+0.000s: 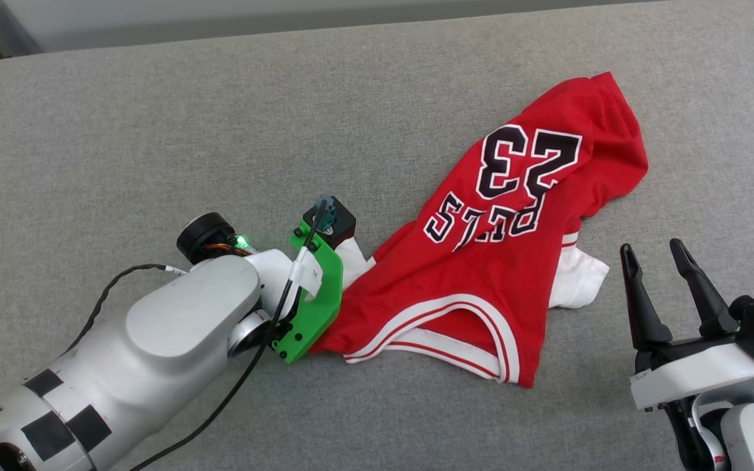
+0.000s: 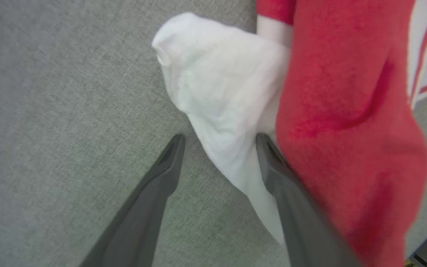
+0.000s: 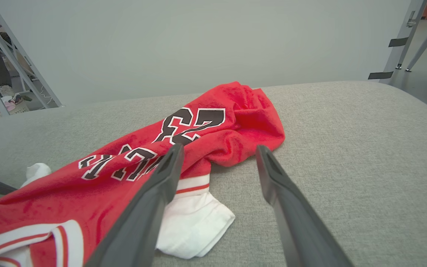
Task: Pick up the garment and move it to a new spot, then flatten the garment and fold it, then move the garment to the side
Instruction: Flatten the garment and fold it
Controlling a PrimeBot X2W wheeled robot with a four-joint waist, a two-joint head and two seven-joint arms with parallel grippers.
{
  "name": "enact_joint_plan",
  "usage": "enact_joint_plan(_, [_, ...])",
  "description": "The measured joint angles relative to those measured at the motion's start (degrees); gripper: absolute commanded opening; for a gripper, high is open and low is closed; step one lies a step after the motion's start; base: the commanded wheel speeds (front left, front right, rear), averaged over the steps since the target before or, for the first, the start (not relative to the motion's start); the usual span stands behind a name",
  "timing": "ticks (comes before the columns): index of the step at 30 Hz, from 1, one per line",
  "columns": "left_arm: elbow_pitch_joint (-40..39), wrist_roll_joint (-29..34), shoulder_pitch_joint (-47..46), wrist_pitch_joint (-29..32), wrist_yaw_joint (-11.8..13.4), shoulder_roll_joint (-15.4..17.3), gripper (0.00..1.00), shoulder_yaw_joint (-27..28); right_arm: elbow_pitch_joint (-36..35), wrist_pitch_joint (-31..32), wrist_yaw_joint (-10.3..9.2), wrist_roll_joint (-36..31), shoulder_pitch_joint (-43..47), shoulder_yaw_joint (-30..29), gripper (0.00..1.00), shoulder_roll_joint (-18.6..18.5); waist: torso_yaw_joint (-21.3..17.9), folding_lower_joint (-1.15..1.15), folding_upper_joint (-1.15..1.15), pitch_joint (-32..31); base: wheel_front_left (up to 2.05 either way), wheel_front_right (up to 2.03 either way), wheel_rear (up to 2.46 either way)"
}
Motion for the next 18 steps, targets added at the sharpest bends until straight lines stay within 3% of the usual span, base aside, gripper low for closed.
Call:
enact_joint_plan(1, [-0.6, 0.1, 0.4, 0.0, 0.0, 0.0, 0.62, 0.2, 0.2, -0.1, 0.00, 0.0, 0.0, -0.1, 1.00, 0.0, 0.0, 0.00, 0.00, 0.0, 0.00, 0.00, 0.00])
enact_joint_plan(3, [-0.6, 0.4, 0.6, -1.7, 0.0, 0.3, 0.00, 0.2, 0.4, -0.3, 0.00, 0.0, -0.1, -0.2, 1.00, 0.0, 0.1, 0.00, 0.00, 0.0, 0.00, 0.00, 0.00])
enact_joint_plan(7, [-0.7, -0.3, 1.4, -9.1, -0.1, 0.5, 0.00, 0.1, 0.8, -0.5, 0.00, -0.1, -0.1, -0.2, 1.00, -0.1, 0.8, 0.00, 0.00, -0.8, 0.00, 0.00, 0.00])
enact_joint_plan(11, [-0.8, -0.8, 1.8, -19.0, 0.5, 2.8, 0.00, 3.8, 1.2, -0.6, 0.00, -0.4, 0.0, -0.7, 1.00, -0.1, 1.5, 0.00, 0.00, -2.1, 0.00, 0.00, 0.00])
enact_joint_plan(18, [-6.9, -2.9, 9.3, -30.5, 7.9, 9.4, 0.00, 10.1, 1.4, -1.0, 0.00, -0.8, 2.1, -2.7, 1.00, 0.0, 3.9, 0.00, 0.00, -4.2, 0.00, 0.00, 0.00])
